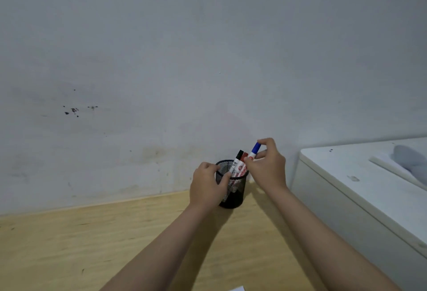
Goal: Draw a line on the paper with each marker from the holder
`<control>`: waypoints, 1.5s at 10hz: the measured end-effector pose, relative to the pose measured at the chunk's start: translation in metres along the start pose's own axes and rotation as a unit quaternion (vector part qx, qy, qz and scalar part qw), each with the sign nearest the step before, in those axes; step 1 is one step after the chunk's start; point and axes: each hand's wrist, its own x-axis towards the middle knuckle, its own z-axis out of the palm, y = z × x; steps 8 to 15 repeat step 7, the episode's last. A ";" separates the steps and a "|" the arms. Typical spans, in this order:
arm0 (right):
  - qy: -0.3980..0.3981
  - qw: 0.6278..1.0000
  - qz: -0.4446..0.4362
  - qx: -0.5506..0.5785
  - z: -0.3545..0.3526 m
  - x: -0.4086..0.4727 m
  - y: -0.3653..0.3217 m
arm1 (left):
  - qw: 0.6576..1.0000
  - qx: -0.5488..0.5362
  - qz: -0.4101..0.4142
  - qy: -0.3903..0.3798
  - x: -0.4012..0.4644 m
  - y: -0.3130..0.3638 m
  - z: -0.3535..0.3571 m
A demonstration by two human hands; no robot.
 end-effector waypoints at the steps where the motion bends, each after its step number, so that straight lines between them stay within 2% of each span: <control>1: -0.046 0.998 0.028 -0.044 0.013 -0.004 0.013 | 1.000 -0.005 -0.006 0.013 0.001 0.000 0.002; 2: -0.065 0.996 0.042 -0.055 0.023 -0.008 0.019 | 1.000 -0.005 0.000 0.020 0.001 -0.001 0.002; 5: -0.063 0.994 0.057 -0.067 0.000 -0.017 -0.012 | 0.999 0.006 0.010 -0.052 -0.009 0.014 -0.015; 6: -0.024 0.999 0.020 -0.020 -0.018 -0.023 -0.044 | 0.999 0.003 0.029 -0.025 -0.018 0.027 -0.035; 7: 0.073 0.988 -0.082 0.110 -0.047 -0.038 -0.092 | 0.998 -0.023 0.054 0.005 -0.039 0.048 -0.066; 15: 0.073 0.988 -0.082 0.110 -0.047 -0.038 -0.092 | 0.998 -0.023 0.054 0.005 -0.039 0.048 -0.066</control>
